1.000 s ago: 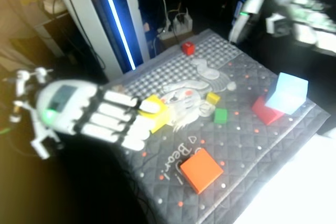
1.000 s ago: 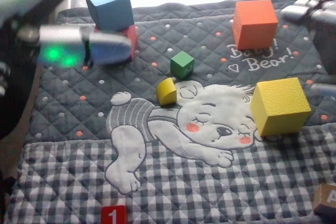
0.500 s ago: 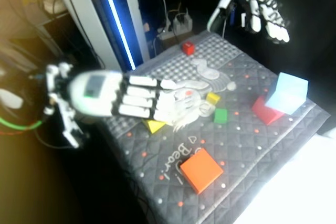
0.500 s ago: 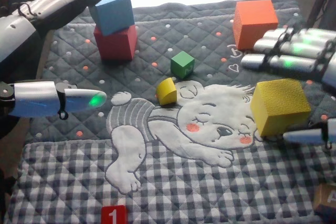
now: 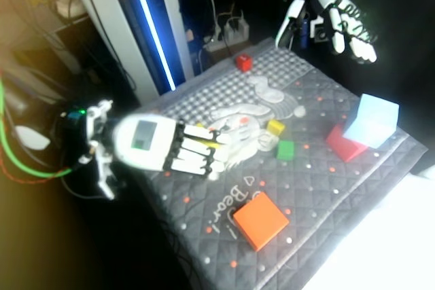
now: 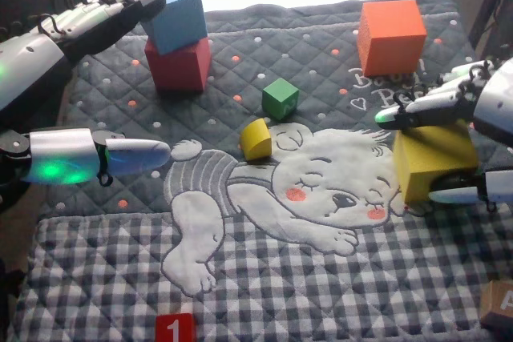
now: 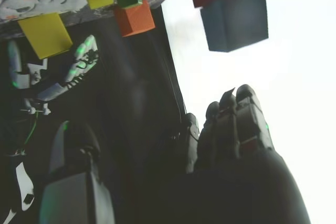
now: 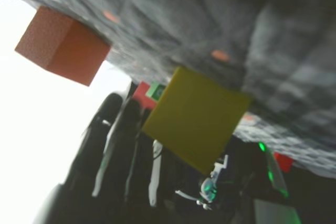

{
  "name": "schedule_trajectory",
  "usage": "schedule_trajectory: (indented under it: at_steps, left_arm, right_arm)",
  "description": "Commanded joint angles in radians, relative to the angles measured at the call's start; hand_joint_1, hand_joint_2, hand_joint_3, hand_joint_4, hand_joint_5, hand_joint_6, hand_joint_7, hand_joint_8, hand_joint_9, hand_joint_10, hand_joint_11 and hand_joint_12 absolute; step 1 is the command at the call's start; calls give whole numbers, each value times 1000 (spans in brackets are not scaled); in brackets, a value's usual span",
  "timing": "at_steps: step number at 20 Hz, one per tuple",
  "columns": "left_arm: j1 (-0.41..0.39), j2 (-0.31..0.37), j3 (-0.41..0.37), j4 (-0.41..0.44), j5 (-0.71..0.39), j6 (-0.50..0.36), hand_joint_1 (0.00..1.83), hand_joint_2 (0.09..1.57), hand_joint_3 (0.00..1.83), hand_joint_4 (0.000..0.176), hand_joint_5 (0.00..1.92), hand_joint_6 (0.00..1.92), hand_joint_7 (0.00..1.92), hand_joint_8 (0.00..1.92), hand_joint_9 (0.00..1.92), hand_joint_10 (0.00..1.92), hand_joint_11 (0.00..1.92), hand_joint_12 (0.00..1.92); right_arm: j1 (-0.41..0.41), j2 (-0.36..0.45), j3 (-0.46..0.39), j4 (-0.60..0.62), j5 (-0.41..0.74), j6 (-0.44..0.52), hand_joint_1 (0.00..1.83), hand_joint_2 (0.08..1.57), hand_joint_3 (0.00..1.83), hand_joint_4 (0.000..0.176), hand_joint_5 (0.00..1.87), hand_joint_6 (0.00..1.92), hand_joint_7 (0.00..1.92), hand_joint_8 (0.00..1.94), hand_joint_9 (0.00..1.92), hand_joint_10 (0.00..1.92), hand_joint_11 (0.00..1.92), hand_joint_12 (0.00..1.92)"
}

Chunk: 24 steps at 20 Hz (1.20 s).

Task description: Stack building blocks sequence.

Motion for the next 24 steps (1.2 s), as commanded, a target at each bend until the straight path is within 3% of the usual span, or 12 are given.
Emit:
schedule_trajectory:
  at_steps: [1, 2, 4, 6, 8, 10, 11, 16, 18, 20, 21, 24]
  left_arm:
    - [-5, -6, 5, -4, -127, -9, 672, 937, 2, 145, 81, 2, 0, 0, 0, 0, 2, 1]
    - [-4, -6, 5, -4, -127, -10, 672, 941, 3, 134, 82, 2, 0, 0, 0, 0, 0, 0]
    - [-3, -9, 8, -4, -124, -14, 652, 944, 4, 123, 79, 1, 1, 0, 0, 0, 16, 7]
    - [-3, -15, 12, -5, -124, -20, 639, 946, 3, 130, 79, 2, 4, 1, 0, 0, 23, 11]
    - [-3, -16, 14, -5, -124, -22, 650, 948, 3, 131, 83, 3, 3, 0, 0, 0, 27, 14]
    - [-3, -18, 15, -4, -117, -22, 658, 948, 2, 143, 79, 1, 0, 0, 0, 0, 14, 10]
    - [-3, -19, 16, -3, -116, -22, 667, 946, 1, 151, 81, 1, 0, 0, 0, 0, 4, 7]
    - [-3, -21, 16, 1, -113, -27, 656, 941, 0, 148, 90, 5, 4, 1, 0, 0, 0, 0]
    - [-4, -24, 19, 5, -110, -32, 669, 943, 0, 132, 92, 4, 3, 1, 0, 0, 0, 0]
    - [-8, -26, 22, 14, -105, -39, 700, 943, 0, 134, 96, 5, 0, 0, 0, 0, 0, 0]
    - [-8, -26, 22, 16, -105, -40, 700, 936, 0, 145, 97, 5, 0, 0, 0, 0, 0, 0]
    - [-9, -26, 22, 19, -107, -42, 685, 931, 0, 156, 100, 4, 0, 0, 0, 0, 0, 0]
  right_arm:
    - [21, 4, 8, 24, 109, -6, 1120, 1188, 0, 0, 846, 1160, 944, 1283, 947, 1713, 959, 1893]
    - [42, 4, 11, 24, 126, -6, 1102, 1195, 0, 0, 833, 1193, 948, 1364, 1012, 1749, 1027, 1915]
    - [98, 4, 22, 24, 162, -6, 1125, 1182, 0, 0, 852, 1162, 1019, 1073, 1100, 1502, 1050, 1795]
    - [178, 1, 46, 24, 175, -22, 1140, 1159, 0, 0, 893, 1097, 1102, 983, 1174, 1465, 1083, 1766]
    - [250, -20, 82, 33, 173, -60, 1123, 1181, 2, 0, 850, 1166, 1075, 970, 1136, 1451, 1058, 1743]
    - [300, -51, 130, 86, 154, -91, 1147, 1134, 0, 0, 945, 1018, 1211, 835, 1226, 1349, 1120, 1676]
    - [323, -65, 152, 113, 134, -115, 1153, 1122, 0, 0, 971, 976, 1248, 850, 1247, 1327, 1130, 1661]
    - [410, -147, 270, 166, -10, -139, 1146, 1130, 0, 0, 955, 1002, 1217, 891, 1203, 1250, 1069, 1595]
    - [420, -180, 318, 181, -68, -139, 1144, 1128, 0, 0, 957, 999, 1253, 885, 1250, 1245, 1118, 1580]
    - [420, -202, 347, 200, -101, -139, 1137, 1155, 0, 0, 902, 1083, 1217, 937, 1221, 1271, 1114, 1572]
    - [420, -207, 356, 207, -111, -139, 1135, 1159, 0, 0, 894, 1097, 1202, 987, 1227, 1289, 1112, 1581]
    - [420, -220, 376, 227, -135, -139, 1138, 1154, 0, 0, 905, 1080, 1248, 1037, 1305, 1364, 1155, 1651]
